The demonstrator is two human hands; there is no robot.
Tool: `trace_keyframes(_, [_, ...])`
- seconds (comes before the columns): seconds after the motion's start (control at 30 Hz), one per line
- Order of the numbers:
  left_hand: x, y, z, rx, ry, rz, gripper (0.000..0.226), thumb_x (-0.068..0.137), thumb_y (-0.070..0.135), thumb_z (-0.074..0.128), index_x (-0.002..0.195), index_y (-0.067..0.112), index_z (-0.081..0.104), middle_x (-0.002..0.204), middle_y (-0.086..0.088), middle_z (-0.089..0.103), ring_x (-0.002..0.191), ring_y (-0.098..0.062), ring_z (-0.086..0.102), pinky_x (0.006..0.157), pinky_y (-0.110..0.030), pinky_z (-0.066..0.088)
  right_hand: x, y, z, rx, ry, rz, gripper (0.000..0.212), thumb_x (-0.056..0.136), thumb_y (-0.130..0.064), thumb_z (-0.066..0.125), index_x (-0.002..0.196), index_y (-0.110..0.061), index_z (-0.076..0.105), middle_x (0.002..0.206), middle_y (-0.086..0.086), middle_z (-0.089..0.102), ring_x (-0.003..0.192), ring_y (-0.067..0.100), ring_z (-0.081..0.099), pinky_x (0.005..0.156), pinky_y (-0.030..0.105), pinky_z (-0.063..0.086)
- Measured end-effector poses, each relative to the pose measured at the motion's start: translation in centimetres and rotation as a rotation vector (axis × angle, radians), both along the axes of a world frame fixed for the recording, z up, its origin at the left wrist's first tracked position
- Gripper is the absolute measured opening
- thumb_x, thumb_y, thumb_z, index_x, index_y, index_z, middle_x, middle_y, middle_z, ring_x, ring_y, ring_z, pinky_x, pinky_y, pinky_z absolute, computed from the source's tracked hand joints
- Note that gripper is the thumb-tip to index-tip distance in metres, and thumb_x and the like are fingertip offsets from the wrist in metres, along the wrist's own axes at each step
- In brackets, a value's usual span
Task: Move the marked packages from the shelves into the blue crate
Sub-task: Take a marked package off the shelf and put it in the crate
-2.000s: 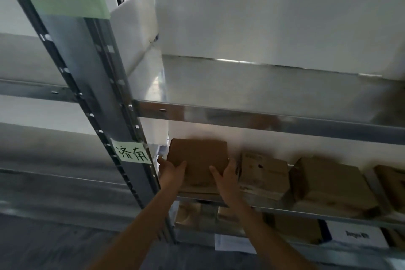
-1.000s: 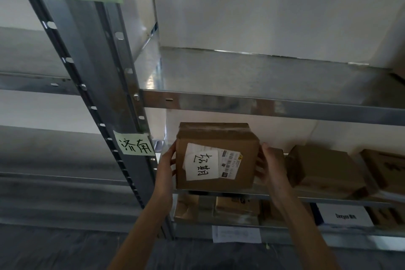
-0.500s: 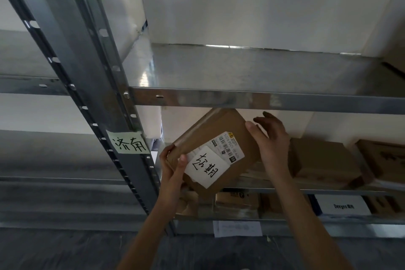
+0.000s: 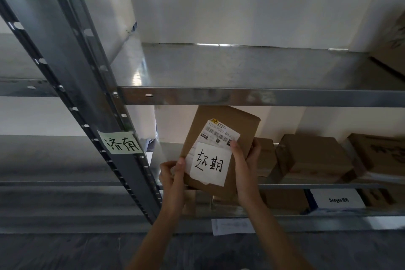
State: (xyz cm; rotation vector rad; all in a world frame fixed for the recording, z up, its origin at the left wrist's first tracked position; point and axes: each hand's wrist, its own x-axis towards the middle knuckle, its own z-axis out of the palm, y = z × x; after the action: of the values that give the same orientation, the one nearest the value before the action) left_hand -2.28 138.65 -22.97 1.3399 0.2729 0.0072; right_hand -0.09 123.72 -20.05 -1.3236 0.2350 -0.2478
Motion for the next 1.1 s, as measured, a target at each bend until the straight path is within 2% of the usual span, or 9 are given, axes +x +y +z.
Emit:
trace_keyframes(0.1, [0.3, 1.3, 0.1, 0.031, 0.002, -0.114, 0.06, 0.075, 0.053, 0.052, 0.125, 0.022, 0.04, 0.119, -0.005, 0.058, 0.102, -0.02, 0.064, 0.064, -0.019, 0.055, -0.4, -1.3, -0.6, 0.019, 0.077, 0.161, 0.062, 0.077, -0.044, 0.071, 0.132, -0.038, 0.042, 0.122, 0.0, 0.064, 0.088, 0.007, 0.071, 0.063, 0.019, 0.056])
trace_keyframes(0.27, [0.3, 0.6, 1.0, 0.012, -0.099, -0.158, 0.05, 0.085, 0.045, 0.046, 0.133, 0.039, 0.036, 0.117, 0.007, 0.064, 0.096, -0.013, 0.069, 0.063, -0.023, 0.057, -1.3, -0.6, -1.4, -0.24, 0.045, 0.147, 0.072, 0.077, -0.047, 0.064, 0.144, -0.034, 0.04, 0.139, -0.007, 0.048, 0.118, 0.013, 0.057, 0.092, 0.032, 0.055])
trace_keyframes(0.4, [0.2, 0.4, 0.8, -0.002, -0.094, -0.231, 0.054, 0.09, 0.043, 0.045, 0.143, 0.039, 0.032, 0.133, 0.002, 0.056, 0.112, -0.017, 0.062, 0.078, -0.028, 0.057, -2.3, -1.3, -1.7, -0.089, -0.02, 0.06, 0.05, 0.081, -0.031, 0.074, 0.125, -0.037, 0.05, 0.118, -0.014, 0.066, 0.105, 0.01, 0.067, 0.074, 0.025, 0.058])
trace_keyframes(0.57, [0.1, -0.6, 0.6, 0.022, -0.107, -0.289, 0.056, 0.094, 0.044, 0.047, 0.146, 0.043, 0.027, 0.141, 0.005, 0.051, 0.123, -0.02, 0.055, 0.095, -0.042, 0.052, -3.6, -3.0, -1.4, -0.056, -0.018, -0.017, 0.047, 0.083, -0.029, 0.067, 0.128, -0.036, 0.053, 0.117, -0.016, 0.067, 0.104, 0.007, 0.067, 0.074, 0.02, 0.056])
trace_keyframes(0.73, [1.1, -4.0, 0.7, 0.061, -0.072, -0.377, 0.059, 0.085, 0.057, 0.052, 0.14, 0.053, 0.031, 0.127, 0.015, 0.061, 0.105, -0.005, 0.065, 0.072, -0.021, 0.056, -4.9, -5.5, -1.2, -0.09, 0.021, -0.087, 0.058, 0.085, -0.03, 0.063, 0.14, -0.036, 0.047, 0.13, -0.013, 0.062, 0.114, 0.008, 0.062, 0.085, 0.028, 0.057])
trace_keyframes(0.87, [1.8, -8.5, 0.7, 0.081, -0.042, -0.486, 0.041, 0.081, 0.058, 0.051, 0.117, 0.073, 0.04, 0.112, 0.029, 0.064, 0.102, -0.001, 0.065, 0.072, -0.023, 0.058, -6.4, -9.4, -1.0, -0.106, 0.022, -0.242, 0.053, 0.084, -0.031, 0.064, 0.131, -0.049, 0.049, 0.125, -0.024, 0.062, 0.111, -0.003, 0.061, 0.08, 0.013, 0.052])
trace_keyframes(0.93, [1.6, -11.1, 0.9, 0.063, -0.002, -0.546, 0.056, 0.071, 0.072, 0.055, 0.124, 0.067, 0.04, 0.12, 0.018, 0.064, 0.105, -0.008, 0.065, 0.078, -0.032, 0.058, -7.2, -11.7, -1.1, -0.113, 0.045, -0.308, 0.051, 0.09, -0.027, 0.062, 0.129, -0.055, 0.046, 0.121, -0.029, 0.061, 0.106, -0.006, 0.061, 0.076, 0.01, 0.051])
trace_keyframes(1.0, [1.2, -14.1, 1.3, 0.078, 0.009, -0.609, 0.071, 0.065, 0.081, 0.053, 0.13, 0.059, 0.038, 0.121, 0.016, 0.062, 0.099, -0.001, 0.065, 0.069, -0.021, 0.057, -8.3, -14.0, -1.2, -0.118, 0.063, -0.377, 0.05, 0.094, -0.026, 0.059, 0.132, -0.054, 0.042, 0.117, -0.034, 0.059, 0.103, -0.01, 0.062, 0.073, 0.009, 0.051])
trace_keyframes(1.1, [0.5, -19.2, 1.7, 0.106, -0.011, -0.691, 0.059, 0.082, 0.064, 0.044, 0.137, 0.048, 0.035, 0.122, 0.015, 0.059, 0.096, 0.005, 0.064, 0.068, -0.018, 0.056, -10.3, -17.9, -1.1, -0.121, 0.085, -0.486, 0.05, 0.097, -0.027, 0.054, 0.14, -0.047, 0.038, 0.12, -0.03, 0.057, 0.099, -0.013, 0.062, 0.071, 0.009, 0.051])
